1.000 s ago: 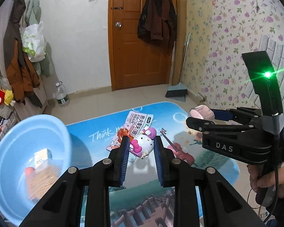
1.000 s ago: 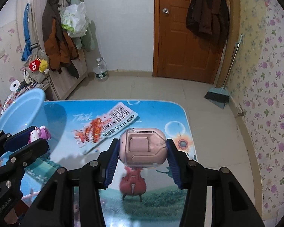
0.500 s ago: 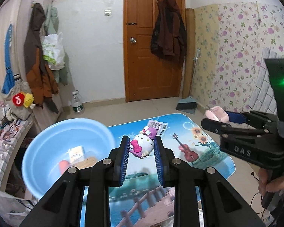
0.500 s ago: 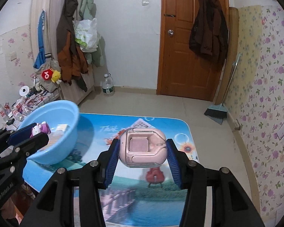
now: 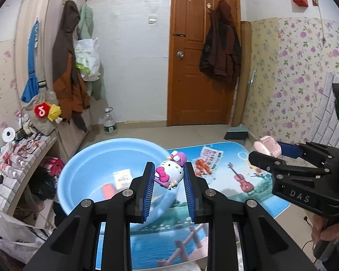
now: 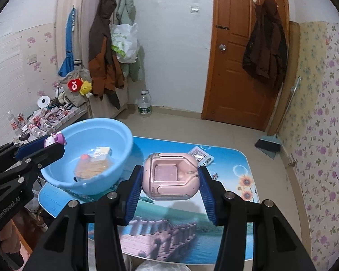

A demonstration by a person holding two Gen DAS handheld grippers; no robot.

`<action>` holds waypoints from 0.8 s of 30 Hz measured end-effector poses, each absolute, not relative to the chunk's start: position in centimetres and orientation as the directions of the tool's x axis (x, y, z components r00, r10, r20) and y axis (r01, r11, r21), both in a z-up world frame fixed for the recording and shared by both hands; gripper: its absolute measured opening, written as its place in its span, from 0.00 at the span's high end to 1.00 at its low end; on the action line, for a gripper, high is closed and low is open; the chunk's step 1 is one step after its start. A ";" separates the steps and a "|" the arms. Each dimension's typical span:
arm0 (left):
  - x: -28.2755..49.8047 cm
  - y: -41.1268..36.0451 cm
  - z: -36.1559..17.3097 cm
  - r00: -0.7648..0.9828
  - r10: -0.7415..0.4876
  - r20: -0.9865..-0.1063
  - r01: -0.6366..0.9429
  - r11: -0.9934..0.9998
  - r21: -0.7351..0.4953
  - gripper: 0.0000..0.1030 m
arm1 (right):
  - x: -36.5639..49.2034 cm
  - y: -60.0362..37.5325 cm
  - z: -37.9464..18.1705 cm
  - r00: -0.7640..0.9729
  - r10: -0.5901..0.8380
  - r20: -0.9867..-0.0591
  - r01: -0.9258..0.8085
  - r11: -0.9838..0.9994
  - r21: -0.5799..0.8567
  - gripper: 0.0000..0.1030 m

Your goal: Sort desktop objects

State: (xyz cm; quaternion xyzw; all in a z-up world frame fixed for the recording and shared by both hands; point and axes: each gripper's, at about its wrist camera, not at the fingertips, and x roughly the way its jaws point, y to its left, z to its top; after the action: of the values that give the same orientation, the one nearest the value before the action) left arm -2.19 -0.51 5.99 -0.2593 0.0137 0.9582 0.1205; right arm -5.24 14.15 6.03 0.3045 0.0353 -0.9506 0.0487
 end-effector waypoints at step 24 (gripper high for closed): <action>-4.9 -10.0 4.5 -0.843 0.084 -0.531 -0.082 -0.996 -0.028 0.77 | -10.8 2.1 4.7 -0.759 -0.215 -0.615 0.292 -0.956 -0.025 0.51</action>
State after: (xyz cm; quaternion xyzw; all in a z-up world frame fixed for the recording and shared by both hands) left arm -4.86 -10.05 4.54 -0.2767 -0.0019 0.9600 0.0433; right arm -10.83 2.14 4.66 0.3198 0.0598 -0.9358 0.1353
